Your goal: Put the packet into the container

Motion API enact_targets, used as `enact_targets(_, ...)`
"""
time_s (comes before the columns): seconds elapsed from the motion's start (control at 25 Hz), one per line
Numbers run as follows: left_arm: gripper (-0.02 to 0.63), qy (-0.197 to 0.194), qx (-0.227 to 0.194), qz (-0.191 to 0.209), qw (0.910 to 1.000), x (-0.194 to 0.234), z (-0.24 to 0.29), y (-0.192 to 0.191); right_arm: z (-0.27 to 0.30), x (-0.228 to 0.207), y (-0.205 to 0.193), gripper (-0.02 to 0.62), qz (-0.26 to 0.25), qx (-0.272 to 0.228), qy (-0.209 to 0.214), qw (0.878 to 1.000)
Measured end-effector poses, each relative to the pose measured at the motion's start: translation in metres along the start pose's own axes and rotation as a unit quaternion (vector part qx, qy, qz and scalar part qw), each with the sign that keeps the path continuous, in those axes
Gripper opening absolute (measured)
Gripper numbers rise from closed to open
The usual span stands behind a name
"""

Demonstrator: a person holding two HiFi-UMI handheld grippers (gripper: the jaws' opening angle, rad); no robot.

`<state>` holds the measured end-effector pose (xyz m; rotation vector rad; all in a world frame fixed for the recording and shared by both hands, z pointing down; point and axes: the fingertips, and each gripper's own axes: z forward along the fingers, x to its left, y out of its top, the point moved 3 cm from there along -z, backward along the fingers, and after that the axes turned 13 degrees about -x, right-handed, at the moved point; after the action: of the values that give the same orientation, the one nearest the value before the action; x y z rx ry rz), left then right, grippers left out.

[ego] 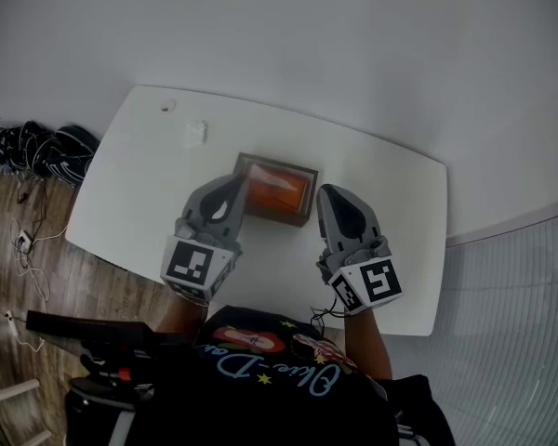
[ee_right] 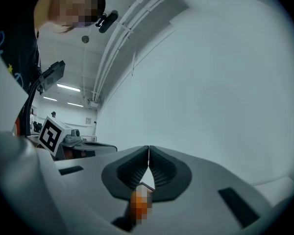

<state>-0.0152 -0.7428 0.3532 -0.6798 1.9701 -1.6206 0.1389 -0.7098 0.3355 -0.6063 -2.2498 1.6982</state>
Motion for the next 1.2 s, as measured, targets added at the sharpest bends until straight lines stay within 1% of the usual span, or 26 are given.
enact_targets(0.24, 0.009, -0.006, -0.003, 0.001, 1.0000, -0.005, 0.003, 0.001, -0.001, 0.000, 0.003, 0.018, -0.011, -0.002, -0.005, 1.000)
enact_targets(0.56, 0.009, -0.006, -0.004, 0.009, 0.9999, -0.003, 0.003, 0.005, 0.001, 0.001, 0.003, 0.017, -0.024, 0.001, -0.002, 1.000)
enact_targets(0.84, 0.009, 0.000, 0.001, 0.009, 1.0000, 0.000, 0.005, 0.003, 0.005, -0.003, 0.003, 0.015, -0.022, 0.003, -0.008, 1.000)
enact_targets(1.2, 0.009, -0.002, -0.006, 0.016, 0.9999, 0.003, 0.003, 0.005, 0.009, -0.001, 0.003, 0.016, -0.026, -0.002, -0.007, 1.000)
